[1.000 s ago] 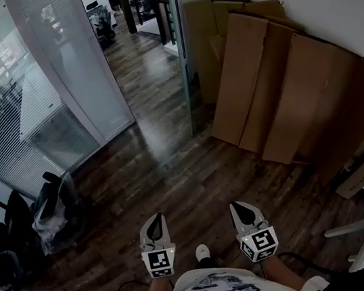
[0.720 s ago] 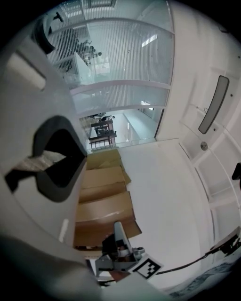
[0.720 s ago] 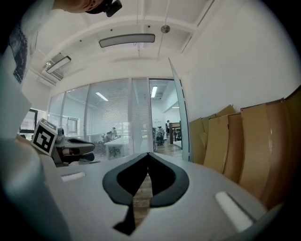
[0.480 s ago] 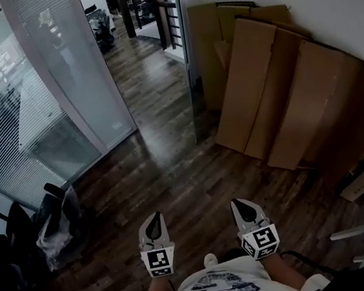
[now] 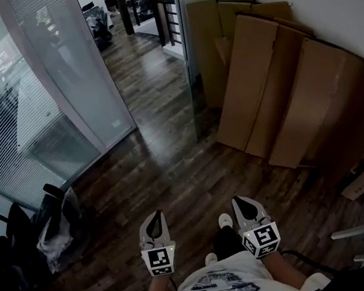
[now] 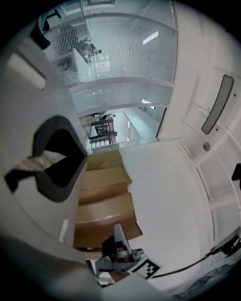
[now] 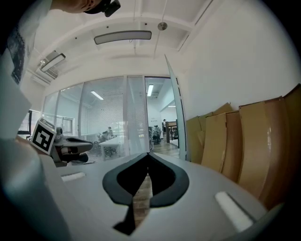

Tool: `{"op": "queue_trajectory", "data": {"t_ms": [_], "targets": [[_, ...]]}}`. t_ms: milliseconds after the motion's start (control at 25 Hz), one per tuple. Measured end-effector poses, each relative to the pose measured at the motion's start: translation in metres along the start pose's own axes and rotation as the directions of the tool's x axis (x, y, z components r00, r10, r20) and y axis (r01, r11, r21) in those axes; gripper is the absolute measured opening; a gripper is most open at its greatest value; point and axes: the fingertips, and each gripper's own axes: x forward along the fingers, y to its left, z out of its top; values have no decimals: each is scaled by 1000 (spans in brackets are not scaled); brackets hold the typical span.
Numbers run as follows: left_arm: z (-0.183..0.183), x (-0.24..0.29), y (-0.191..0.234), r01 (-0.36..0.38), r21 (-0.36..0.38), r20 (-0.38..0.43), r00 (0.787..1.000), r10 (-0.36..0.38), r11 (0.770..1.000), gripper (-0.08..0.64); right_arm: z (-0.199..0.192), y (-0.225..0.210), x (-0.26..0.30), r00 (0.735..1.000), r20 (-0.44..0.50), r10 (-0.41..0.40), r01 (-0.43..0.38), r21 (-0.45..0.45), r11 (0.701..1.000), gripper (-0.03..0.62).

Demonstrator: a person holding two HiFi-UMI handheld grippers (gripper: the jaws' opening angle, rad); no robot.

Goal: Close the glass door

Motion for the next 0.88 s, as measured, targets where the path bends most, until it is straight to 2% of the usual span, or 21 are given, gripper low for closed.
{"op": "queue_trajectory", "data": {"t_ms": [440,880], "targets": [[-8,20,8,-21,-5,-28,999,21,1000,-2,-7,-13,28,999,-28,20,-19,6,1000,8],[-5,83,19,-31,5,-55,998,31,1000,-2,-4,-46,90,998,-42,47,-46,25,999,8]]}}
